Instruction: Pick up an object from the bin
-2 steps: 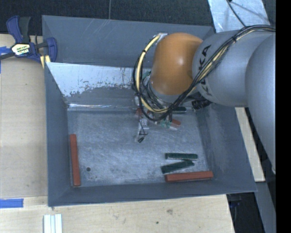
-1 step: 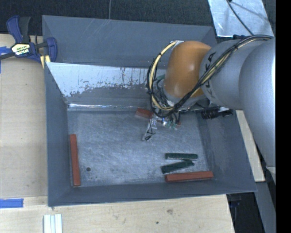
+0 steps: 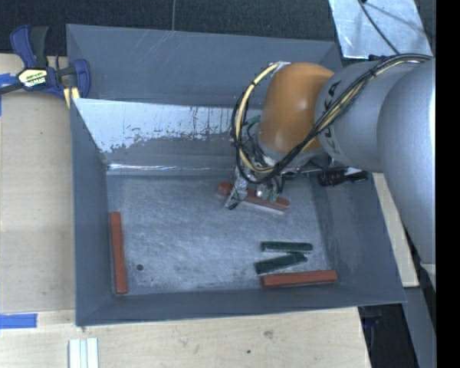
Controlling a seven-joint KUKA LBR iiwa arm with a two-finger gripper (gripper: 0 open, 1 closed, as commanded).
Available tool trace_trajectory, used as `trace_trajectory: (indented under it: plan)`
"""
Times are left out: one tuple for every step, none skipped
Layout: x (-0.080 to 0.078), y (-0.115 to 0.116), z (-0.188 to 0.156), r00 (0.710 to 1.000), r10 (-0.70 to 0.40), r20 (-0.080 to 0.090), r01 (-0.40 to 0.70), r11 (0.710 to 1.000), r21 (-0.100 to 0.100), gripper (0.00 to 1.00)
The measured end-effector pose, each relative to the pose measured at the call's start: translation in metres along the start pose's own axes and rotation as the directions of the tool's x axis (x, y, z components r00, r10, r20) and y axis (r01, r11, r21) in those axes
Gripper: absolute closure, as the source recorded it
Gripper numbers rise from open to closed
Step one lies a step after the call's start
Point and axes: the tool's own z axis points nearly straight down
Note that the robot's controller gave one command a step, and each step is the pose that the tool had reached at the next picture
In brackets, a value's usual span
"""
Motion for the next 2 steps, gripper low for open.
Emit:
trace_trajectory:
  plan:
    - [0.035,0.007,-0.124,1.0,-0.023,0.007,0.023,1.0,-0.003,1.0]
    - [0.023,0.026,-0.218,0.995,-0.095,0.01,0.095,0.995,-0.002,1.0]
